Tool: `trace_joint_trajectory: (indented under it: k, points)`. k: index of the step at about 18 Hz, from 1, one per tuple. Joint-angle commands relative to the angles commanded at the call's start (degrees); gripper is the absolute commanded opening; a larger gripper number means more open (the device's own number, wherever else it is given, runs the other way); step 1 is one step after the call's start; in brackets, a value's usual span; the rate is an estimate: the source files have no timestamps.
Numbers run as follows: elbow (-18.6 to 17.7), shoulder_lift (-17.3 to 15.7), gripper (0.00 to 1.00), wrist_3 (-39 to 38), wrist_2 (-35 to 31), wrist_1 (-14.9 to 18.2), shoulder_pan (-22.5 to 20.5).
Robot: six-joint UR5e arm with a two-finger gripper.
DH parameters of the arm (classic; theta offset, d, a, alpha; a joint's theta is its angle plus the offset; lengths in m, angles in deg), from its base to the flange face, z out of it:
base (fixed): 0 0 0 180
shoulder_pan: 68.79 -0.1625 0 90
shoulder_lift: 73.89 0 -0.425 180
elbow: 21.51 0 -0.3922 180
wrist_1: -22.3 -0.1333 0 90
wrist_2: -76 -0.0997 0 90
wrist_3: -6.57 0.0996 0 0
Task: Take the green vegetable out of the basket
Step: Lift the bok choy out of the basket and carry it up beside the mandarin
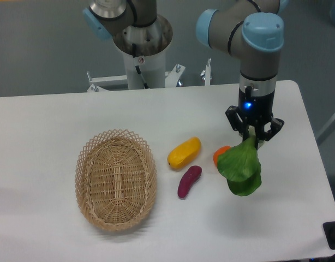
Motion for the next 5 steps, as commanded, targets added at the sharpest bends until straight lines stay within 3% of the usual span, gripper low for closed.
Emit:
trace_joint_trajectory:
  k: [5]
  points:
    - [-0.17, 0.00, 0.36, 0.00, 0.00, 0.00, 0.09]
